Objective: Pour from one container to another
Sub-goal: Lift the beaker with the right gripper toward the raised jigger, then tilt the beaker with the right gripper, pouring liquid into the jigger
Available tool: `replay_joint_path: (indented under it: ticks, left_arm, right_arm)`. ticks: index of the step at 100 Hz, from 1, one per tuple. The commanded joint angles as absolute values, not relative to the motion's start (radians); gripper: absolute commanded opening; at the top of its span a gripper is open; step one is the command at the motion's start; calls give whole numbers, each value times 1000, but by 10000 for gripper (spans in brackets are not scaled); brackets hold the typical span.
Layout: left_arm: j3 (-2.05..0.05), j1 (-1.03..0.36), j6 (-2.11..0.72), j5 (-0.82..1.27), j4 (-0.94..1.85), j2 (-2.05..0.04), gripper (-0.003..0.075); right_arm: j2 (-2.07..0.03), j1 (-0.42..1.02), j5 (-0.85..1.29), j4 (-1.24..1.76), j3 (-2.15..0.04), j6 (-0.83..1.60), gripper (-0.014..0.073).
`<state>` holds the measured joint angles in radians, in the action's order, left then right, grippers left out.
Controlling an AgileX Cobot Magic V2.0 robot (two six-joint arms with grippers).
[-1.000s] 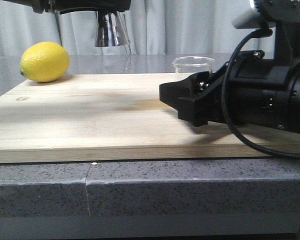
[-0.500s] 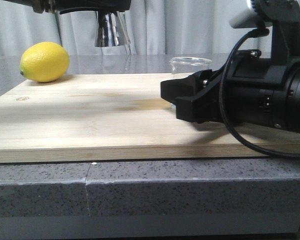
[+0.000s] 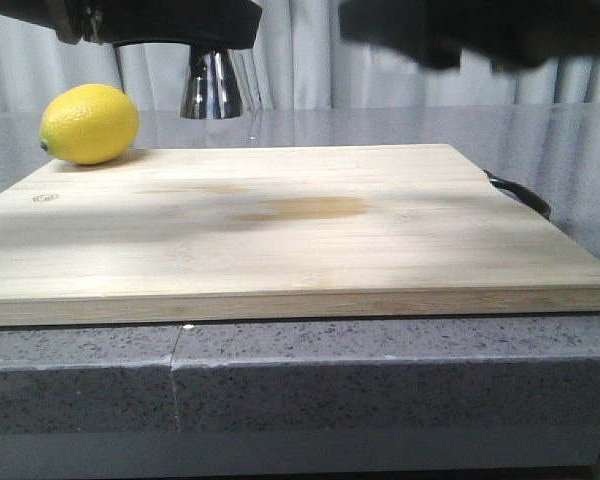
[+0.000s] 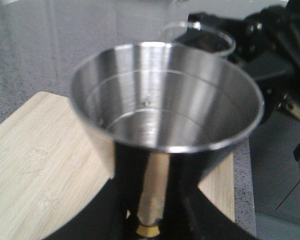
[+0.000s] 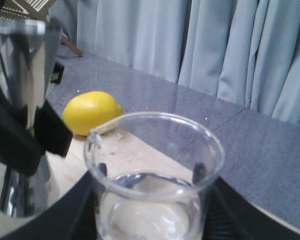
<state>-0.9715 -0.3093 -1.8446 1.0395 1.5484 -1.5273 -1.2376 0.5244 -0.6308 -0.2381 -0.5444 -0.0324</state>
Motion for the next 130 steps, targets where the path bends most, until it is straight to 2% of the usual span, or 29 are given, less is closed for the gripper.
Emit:
replay_joint_path:
  ticks: [1, 25, 46, 94, 130]
  left_arm:
    - [-1001, -325, -1820, 1099, 1590, -1483, -20]
    - [-1001, -365, -1817, 1115, 1573, -1483, -20]
    - [-1001, -374, -1817, 1119, 1573, -1483, -20]
    - [-1001, -374, -1815, 1144, 1563, -1483, -20]
    - [-1001, -374, -1798, 1183, 1559, -1483, -20]
  right_arm:
    - [-1169, 525, -594, -285, -635, -29, 92]
    - [-1154, 525, -442, -415, -773, -29, 92]
    - [-1154, 525, -399, -509, -853, -29, 87]
    - [-1154, 525, -416, -744, -902, -29, 86]
    - [-1154, 525, -459, -792, -902, -29, 86]
